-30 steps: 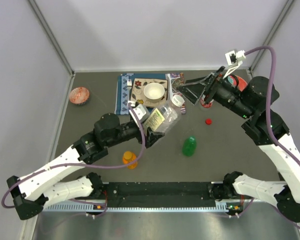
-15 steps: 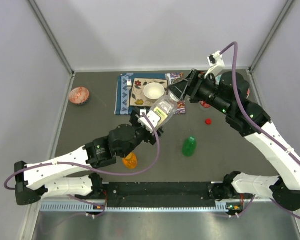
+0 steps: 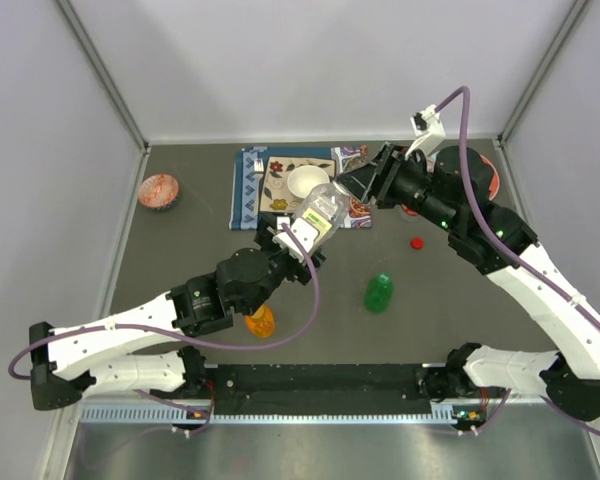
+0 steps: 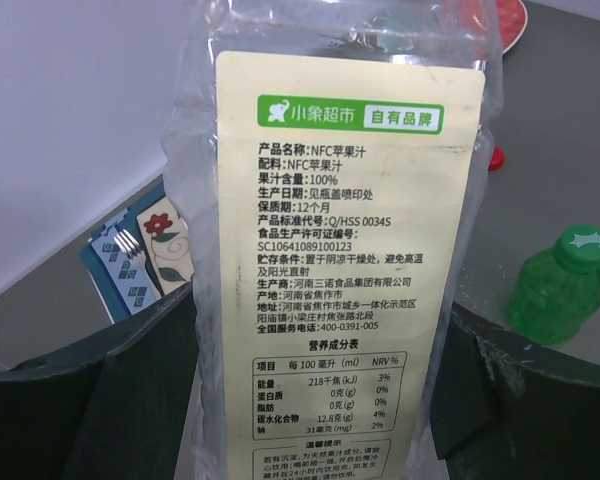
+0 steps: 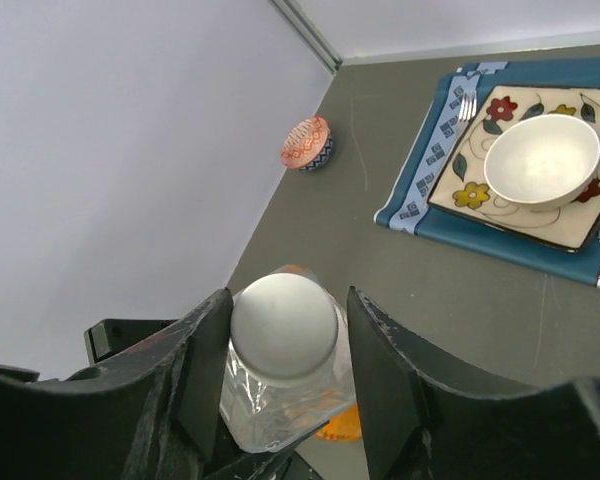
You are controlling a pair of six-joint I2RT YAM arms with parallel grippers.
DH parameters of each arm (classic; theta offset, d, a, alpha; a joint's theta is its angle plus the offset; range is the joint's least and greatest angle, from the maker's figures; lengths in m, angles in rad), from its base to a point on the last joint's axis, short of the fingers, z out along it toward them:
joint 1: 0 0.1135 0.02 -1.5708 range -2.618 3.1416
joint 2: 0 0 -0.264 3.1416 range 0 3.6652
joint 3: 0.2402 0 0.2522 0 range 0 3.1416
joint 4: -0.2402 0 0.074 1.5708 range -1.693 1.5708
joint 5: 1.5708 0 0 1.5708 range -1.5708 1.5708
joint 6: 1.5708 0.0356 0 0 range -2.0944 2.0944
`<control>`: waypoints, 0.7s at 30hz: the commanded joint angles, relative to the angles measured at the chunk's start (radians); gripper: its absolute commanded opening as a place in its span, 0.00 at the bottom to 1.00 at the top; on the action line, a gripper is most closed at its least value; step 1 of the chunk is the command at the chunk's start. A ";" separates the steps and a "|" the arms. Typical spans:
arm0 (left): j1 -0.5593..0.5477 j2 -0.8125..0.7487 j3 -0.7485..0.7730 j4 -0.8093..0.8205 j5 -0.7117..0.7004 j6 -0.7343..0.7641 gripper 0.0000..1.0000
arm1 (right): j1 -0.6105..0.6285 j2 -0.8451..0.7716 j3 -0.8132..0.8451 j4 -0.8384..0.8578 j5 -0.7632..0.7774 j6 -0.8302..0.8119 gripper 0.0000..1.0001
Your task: Unscrew the bottle caps
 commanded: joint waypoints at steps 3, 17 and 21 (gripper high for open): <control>-0.003 -0.009 0.027 0.082 -0.022 0.007 0.34 | 0.012 -0.011 -0.014 0.025 0.009 0.001 0.42; 0.045 -0.113 0.049 0.029 0.372 -0.080 0.34 | 0.015 -0.023 0.005 0.031 -0.204 -0.203 0.00; 0.163 -0.167 0.058 0.010 0.810 -0.163 0.34 | 0.000 -0.031 0.042 0.034 -0.406 -0.333 0.00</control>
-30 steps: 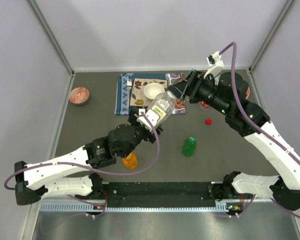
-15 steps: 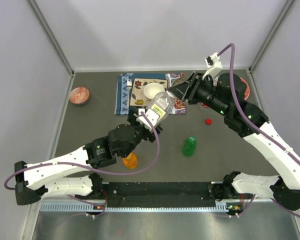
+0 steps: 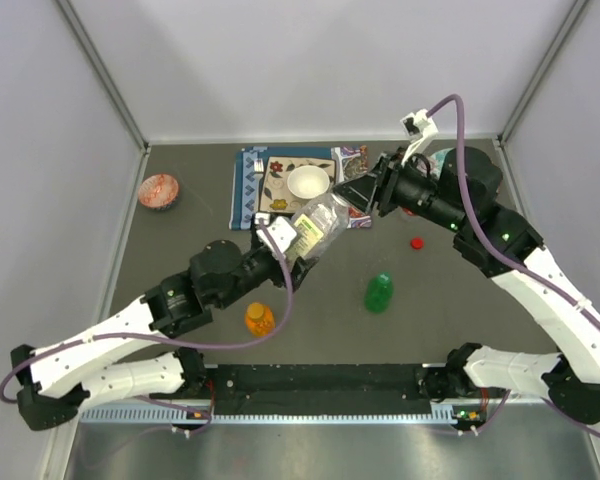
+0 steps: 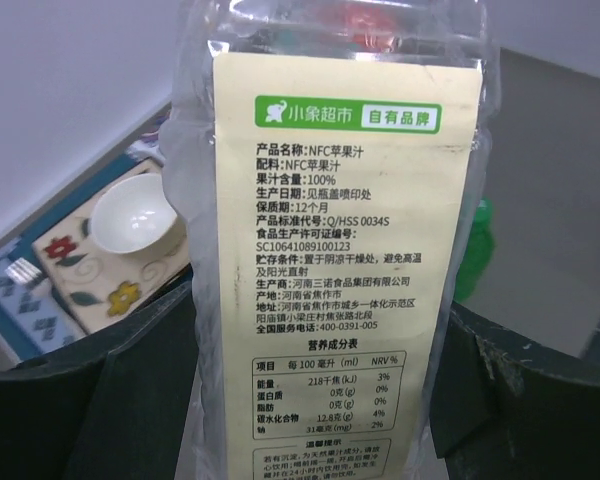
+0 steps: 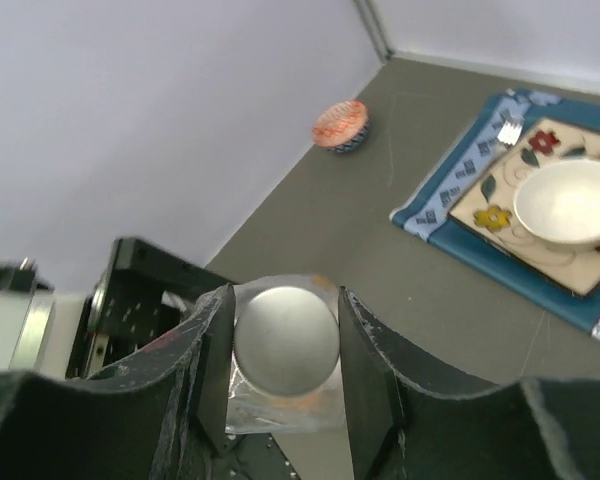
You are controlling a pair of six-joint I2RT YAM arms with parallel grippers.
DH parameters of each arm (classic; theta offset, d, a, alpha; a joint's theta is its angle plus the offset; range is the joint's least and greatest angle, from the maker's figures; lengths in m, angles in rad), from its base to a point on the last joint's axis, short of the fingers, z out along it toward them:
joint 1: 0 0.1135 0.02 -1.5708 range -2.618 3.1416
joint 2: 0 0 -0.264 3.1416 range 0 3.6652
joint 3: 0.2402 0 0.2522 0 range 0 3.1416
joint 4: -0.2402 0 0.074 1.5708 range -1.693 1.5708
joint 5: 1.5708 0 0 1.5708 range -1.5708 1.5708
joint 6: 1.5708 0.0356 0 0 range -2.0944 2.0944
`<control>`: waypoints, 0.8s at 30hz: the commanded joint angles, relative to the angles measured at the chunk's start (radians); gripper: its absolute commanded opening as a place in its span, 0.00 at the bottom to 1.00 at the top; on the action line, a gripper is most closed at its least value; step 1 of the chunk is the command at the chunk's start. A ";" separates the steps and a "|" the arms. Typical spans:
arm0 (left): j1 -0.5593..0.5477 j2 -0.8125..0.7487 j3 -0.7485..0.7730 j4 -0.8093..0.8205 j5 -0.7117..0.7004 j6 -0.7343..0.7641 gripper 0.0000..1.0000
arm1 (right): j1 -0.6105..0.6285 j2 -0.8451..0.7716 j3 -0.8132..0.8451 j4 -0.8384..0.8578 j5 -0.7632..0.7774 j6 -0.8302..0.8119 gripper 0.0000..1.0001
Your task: Unscrew the bottle caps
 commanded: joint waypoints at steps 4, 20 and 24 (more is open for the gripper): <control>0.246 -0.107 0.053 0.156 0.860 -0.264 0.34 | -0.018 -0.034 0.059 0.043 -0.440 -0.244 0.00; 0.402 -0.044 0.059 0.272 1.062 -0.418 0.34 | -0.040 -0.140 -0.004 0.168 -0.464 -0.220 0.61; 0.402 -0.044 0.075 0.199 0.904 -0.315 0.34 | -0.040 -0.136 0.059 0.131 -0.285 -0.131 0.86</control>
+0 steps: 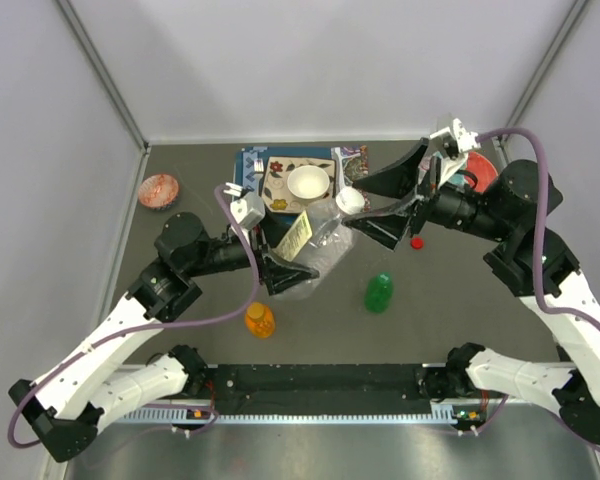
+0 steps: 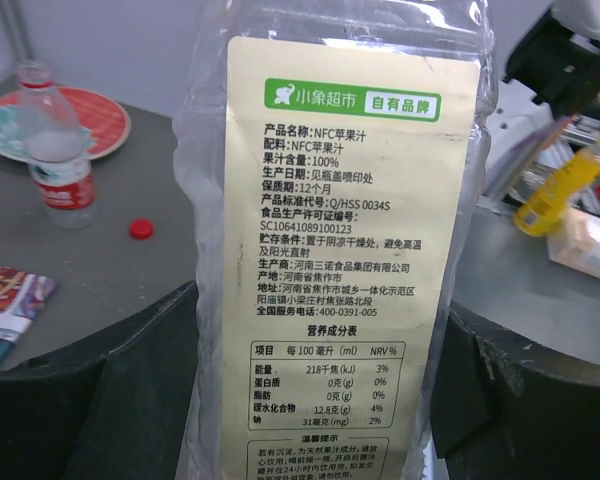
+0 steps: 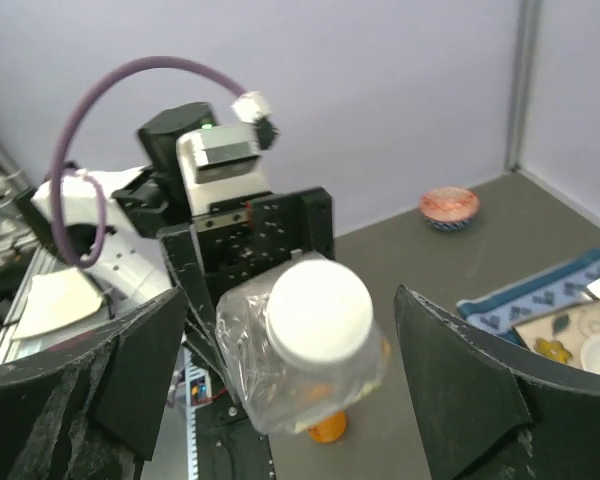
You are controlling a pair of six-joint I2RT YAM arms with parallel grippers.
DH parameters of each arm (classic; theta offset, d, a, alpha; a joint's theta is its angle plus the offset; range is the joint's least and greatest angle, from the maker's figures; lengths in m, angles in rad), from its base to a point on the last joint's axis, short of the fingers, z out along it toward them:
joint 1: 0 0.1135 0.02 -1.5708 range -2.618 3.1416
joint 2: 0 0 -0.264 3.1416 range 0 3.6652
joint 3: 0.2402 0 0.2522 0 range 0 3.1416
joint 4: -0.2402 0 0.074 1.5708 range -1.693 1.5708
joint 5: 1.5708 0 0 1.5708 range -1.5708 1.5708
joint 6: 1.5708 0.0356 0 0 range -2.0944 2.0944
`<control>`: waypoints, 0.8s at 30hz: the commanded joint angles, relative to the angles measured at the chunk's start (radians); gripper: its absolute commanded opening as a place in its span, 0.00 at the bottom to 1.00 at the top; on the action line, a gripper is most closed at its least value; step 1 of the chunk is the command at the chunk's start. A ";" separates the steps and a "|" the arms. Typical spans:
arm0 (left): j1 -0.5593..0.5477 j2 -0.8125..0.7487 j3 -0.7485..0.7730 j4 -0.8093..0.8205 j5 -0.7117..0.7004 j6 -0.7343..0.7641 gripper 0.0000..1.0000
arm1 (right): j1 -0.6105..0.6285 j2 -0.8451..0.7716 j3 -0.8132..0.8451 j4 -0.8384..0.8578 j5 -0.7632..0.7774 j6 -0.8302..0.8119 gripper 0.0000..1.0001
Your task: Unscrew the bottle caps
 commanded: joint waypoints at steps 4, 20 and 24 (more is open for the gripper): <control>-0.019 -0.010 0.080 -0.030 -0.261 0.162 0.33 | -0.006 0.026 0.133 -0.089 0.283 0.152 0.88; -0.178 -0.008 0.070 -0.073 -0.596 0.316 0.33 | -0.003 0.152 0.167 -0.177 0.357 0.291 0.77; -0.180 -0.007 0.063 -0.071 -0.614 0.320 0.33 | 0.001 0.152 0.150 -0.177 0.363 0.294 0.73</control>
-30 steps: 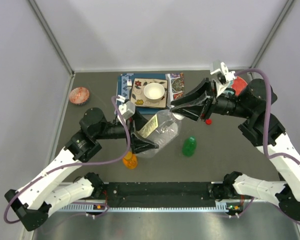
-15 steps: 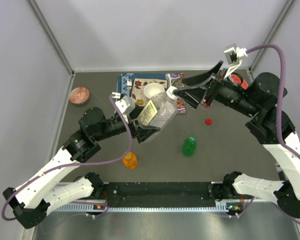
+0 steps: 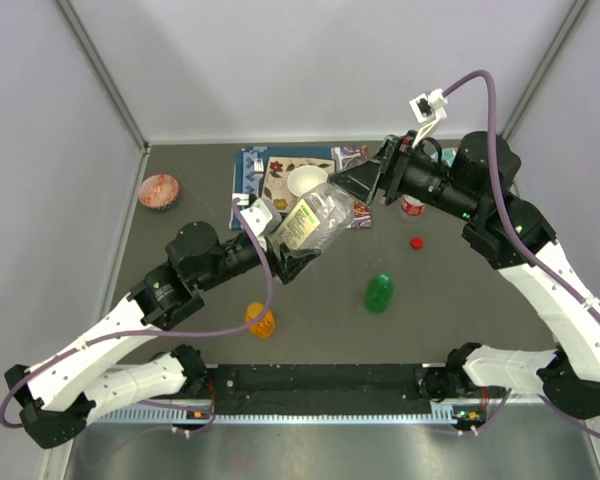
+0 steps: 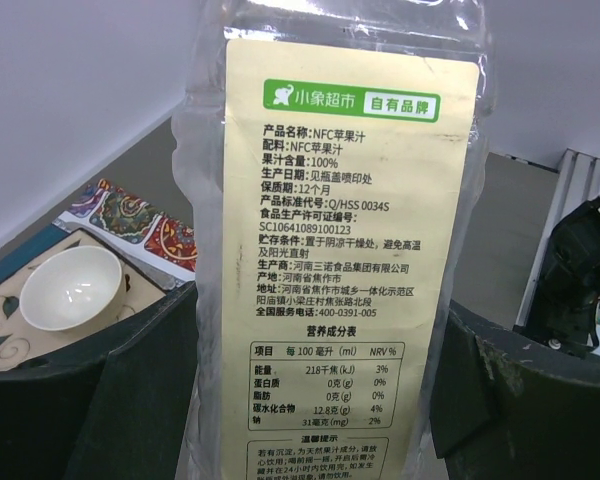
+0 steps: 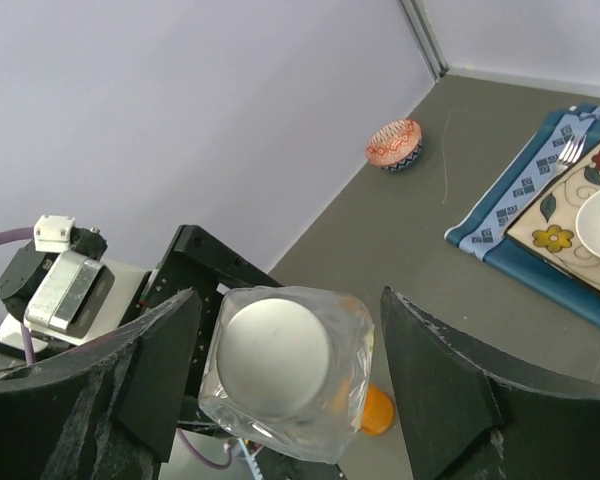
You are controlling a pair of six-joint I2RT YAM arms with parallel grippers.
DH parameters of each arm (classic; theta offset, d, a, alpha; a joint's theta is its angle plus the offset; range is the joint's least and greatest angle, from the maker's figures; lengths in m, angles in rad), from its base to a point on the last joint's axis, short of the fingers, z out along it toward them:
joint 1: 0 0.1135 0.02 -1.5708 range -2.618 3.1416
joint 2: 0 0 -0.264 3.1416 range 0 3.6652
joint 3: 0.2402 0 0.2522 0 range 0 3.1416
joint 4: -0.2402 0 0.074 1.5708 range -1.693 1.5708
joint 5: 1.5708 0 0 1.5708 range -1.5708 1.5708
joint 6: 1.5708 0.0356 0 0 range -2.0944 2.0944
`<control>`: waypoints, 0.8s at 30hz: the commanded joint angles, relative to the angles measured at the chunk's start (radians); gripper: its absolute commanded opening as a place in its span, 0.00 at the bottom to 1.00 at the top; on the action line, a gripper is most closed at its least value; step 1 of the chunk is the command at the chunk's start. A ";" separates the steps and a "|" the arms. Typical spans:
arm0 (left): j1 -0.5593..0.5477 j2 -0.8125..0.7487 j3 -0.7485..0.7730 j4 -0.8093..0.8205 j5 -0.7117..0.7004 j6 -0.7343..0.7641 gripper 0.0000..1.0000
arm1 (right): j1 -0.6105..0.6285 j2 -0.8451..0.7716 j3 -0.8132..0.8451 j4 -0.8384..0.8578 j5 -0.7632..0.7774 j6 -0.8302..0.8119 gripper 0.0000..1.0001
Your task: Unscrew the bottle caps
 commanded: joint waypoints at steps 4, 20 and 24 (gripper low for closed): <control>-0.006 -0.009 0.019 0.040 -0.067 0.028 0.33 | 0.009 -0.017 -0.021 0.018 0.019 0.019 0.71; -0.005 -0.009 0.007 0.045 -0.034 0.016 0.33 | 0.012 -0.034 -0.068 0.033 0.054 -0.004 0.00; -0.003 -0.012 0.007 0.057 0.110 -0.005 0.32 | 0.013 -0.041 -0.081 0.038 0.031 -0.056 0.00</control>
